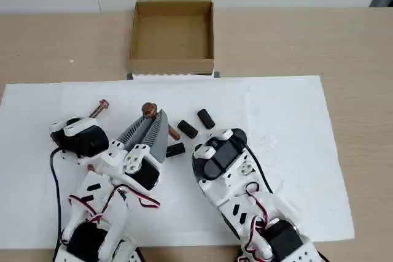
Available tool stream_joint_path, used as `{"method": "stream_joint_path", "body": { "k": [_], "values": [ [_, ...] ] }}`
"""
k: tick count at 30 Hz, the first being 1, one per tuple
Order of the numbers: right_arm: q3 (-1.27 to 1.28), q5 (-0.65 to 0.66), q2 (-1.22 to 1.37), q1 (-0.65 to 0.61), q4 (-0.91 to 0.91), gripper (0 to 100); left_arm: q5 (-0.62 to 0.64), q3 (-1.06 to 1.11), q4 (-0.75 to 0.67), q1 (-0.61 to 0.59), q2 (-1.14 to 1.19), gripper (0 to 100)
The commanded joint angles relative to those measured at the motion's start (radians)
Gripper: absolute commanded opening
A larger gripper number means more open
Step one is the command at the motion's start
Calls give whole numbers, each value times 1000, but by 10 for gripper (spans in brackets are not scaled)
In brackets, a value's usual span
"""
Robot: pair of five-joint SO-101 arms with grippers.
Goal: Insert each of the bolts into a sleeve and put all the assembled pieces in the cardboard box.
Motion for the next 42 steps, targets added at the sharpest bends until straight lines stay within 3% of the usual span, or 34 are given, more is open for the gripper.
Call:
{"method": "stream_joint_path", "body": {
  "k": [1, 30, 38, 42],
  "values": [
    [-8, 46, -12, -7, -47, 3, 12, -5, -29, 38, -21, 5],
    [-40, 64, -12, -58, -53, 3, 20, 87, -25, 121, -17, 5],
    [-40, 64, -12, -58, -53, 3, -71, 96, 127, 255, -21, 5],
    [-40, 64, -12, -58, -53, 3, -74, 96, 160, 265, -21, 5]
  ]
}}
